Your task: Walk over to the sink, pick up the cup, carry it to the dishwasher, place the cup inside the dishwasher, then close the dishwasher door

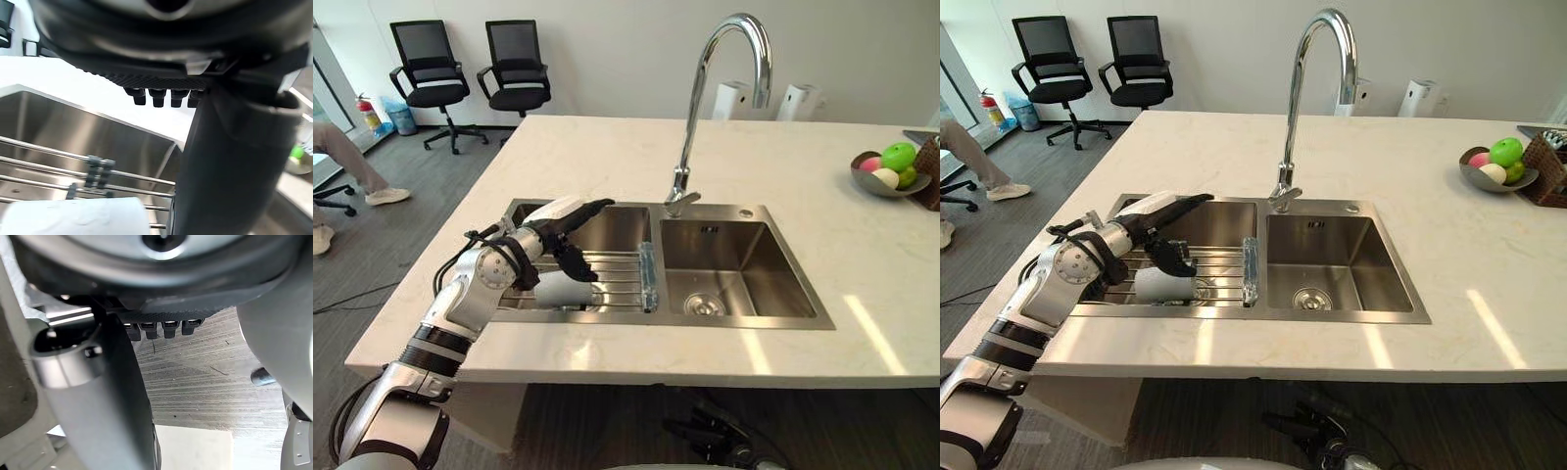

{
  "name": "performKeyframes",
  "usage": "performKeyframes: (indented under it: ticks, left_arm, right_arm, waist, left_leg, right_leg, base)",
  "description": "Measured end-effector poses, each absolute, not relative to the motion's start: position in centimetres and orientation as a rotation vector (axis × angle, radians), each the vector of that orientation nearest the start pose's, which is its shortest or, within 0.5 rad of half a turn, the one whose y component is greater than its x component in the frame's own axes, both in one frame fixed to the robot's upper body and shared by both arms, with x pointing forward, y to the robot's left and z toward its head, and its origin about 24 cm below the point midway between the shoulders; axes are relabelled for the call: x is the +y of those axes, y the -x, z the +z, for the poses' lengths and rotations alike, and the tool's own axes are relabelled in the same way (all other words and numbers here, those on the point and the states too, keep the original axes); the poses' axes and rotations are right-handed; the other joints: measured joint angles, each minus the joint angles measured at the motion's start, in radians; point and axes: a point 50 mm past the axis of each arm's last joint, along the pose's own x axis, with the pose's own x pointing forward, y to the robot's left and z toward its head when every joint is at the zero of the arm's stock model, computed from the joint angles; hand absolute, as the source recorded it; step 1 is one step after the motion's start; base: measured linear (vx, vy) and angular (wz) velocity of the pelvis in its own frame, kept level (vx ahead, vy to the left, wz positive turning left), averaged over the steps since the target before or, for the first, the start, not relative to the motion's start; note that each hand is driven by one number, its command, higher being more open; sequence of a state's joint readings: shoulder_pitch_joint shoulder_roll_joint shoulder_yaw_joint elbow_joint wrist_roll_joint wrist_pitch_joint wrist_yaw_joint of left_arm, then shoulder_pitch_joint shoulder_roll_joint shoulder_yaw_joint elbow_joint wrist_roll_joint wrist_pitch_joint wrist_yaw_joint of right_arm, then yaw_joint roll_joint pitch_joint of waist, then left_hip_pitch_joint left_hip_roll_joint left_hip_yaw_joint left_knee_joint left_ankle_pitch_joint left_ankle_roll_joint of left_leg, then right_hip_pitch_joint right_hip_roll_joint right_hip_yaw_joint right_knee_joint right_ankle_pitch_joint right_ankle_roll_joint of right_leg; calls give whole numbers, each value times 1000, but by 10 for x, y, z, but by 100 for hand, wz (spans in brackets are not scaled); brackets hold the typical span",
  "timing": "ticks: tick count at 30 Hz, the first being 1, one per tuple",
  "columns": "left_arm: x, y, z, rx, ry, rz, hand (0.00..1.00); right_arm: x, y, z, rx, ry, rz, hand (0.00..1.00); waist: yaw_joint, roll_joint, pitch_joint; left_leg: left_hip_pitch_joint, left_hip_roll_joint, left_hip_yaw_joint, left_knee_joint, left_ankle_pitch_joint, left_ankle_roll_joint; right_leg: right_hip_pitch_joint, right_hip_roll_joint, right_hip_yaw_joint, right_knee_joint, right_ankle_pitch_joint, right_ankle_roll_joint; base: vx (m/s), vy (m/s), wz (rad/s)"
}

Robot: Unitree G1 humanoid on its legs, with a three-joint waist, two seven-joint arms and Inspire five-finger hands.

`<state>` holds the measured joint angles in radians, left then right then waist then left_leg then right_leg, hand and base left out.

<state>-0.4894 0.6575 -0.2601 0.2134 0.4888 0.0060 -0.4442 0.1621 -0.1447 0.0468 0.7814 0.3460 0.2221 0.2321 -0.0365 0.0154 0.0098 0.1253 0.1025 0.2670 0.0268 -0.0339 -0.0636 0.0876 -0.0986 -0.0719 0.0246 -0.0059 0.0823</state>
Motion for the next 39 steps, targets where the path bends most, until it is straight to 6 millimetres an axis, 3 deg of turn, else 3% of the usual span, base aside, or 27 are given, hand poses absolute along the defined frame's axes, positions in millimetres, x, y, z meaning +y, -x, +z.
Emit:
performKeyframes:
  ticks: [10,23,27,35,39]
  left_arm:
    - [213,-319,92,153,-1316,-465,100]
    - [219,-316,88,153,-1309,-434,100]
    - [221,-313,74,202,-1316,-457,100]
    - [222,-314,72,273,-1323,-490,100]
    - [228,-316,69,343,-1309,-499,100]
  right_arm:
    - [-180,-106,-149,1137,-271,76,100]
    - [-180,-108,-149,1159,-241,95,100]
    - [-178,-111,-149,1155,-239,104,100]
    - [-178,-113,-149,1169,-236,110,100]
    - [-177,-116,-148,1180,-234,120,100]
  waist:
    - [-10,9,6]
    - [-20,9,12]
    - [-36,9,14]
    - [-39,9,14]
    - [-59,8,15]
  left_leg:
    - [36,-2,-7,-97,65,-10]
    - [59,-4,3,-111,68,-9]
    - [63,-3,9,-111,67,-10]
    - [73,-2,26,-111,63,-11]
    - [79,-2,29,-111,60,-12]
  right_leg:
    - [12,11,-9,-44,32,-11]
    - [43,14,-2,-84,54,0]
    - [44,15,3,-84,55,0]
    - [44,16,17,-85,55,0]
    - [51,16,20,-93,56,1]
  base:
    - [-80,-17,3]
    - [-3,-3,-1]
    - [-15,-5,-3]
    - [-25,-6,-6]
    - [-5,-2,-1]
